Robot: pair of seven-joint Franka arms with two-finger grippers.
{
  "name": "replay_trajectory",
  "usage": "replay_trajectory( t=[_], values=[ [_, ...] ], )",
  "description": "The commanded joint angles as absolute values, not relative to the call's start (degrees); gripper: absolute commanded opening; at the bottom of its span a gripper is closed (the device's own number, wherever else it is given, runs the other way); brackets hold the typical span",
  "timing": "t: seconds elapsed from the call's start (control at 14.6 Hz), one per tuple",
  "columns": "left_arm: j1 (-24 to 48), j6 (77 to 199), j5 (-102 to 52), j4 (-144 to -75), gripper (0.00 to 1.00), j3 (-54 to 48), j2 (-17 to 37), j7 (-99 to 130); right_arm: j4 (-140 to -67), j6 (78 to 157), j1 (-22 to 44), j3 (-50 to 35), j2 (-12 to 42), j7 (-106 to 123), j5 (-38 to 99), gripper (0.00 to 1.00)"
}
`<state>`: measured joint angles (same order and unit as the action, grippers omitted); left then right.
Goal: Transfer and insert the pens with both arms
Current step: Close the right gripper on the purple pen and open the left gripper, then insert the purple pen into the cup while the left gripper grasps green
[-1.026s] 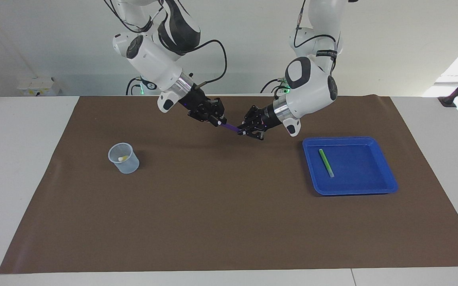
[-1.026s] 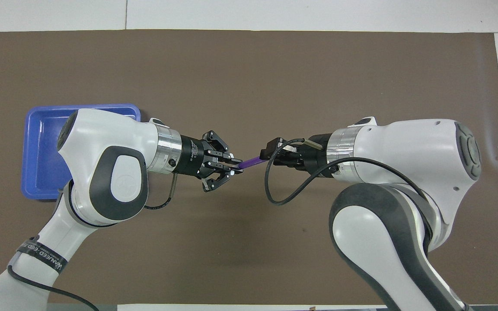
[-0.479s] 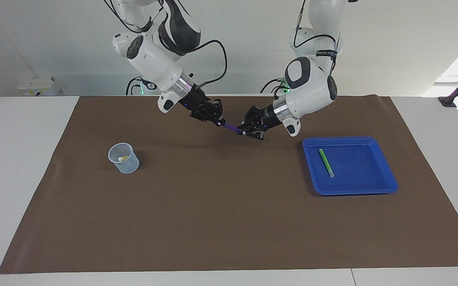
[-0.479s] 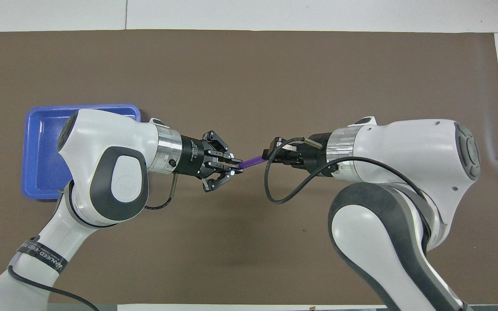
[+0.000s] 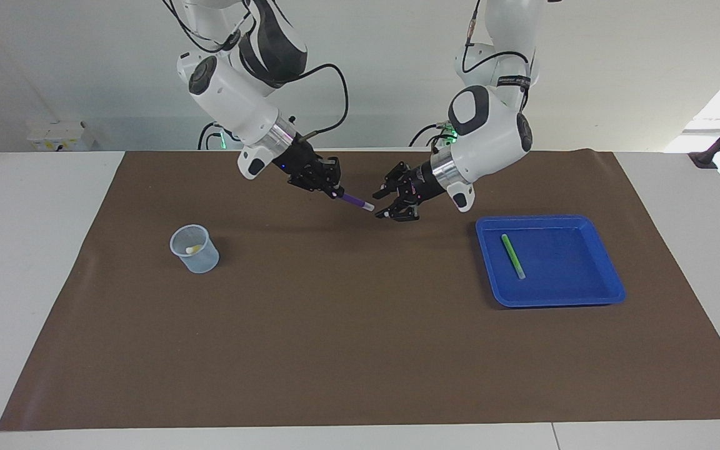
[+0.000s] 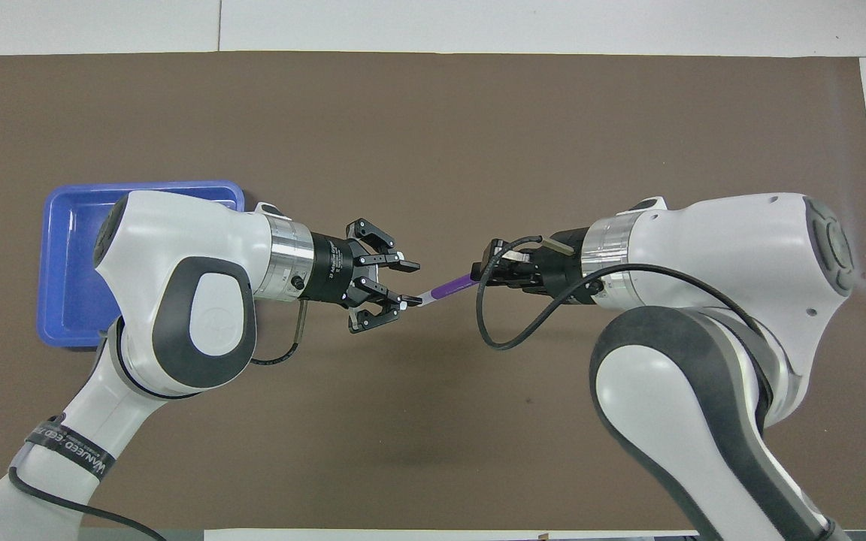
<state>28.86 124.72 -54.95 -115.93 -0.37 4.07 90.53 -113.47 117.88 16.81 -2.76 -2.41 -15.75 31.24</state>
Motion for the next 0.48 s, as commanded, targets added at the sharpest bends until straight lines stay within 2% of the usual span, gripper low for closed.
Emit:
replay_trajectory(
  t=[0.0, 0.14, 0.27, 0.41],
  values=[
    [30.50, 126.21, -54.32, -117.60, 1.00, 0.35, 2.29, 83.98, -101.03, 102.98, 11.36, -2.99, 1.75, -6.55, 19.63, 0.00],
    [30.32, 124.73, -52.83, -117.77, 1.00, 0.44, 2.11, 76.49, -92.85, 93.73, 6.36, -2.81, 4.99, 9.84, 13.48, 0.00],
    [29.97, 122.10, -43.55, -117.51, 1.00, 0.35, 2.11, 73.76, -91.85, 93.16, 1.95, -2.81, 5.54, 24.97, 7.76, 0.00],
    [29.53, 120.06, -38.43, -117.86, 1.00, 0.61, 1.93, 66.76, -92.63, 95.79, 0.71, -2.81, 5.71, 36.69, 2.57, 0.00]
  ],
)
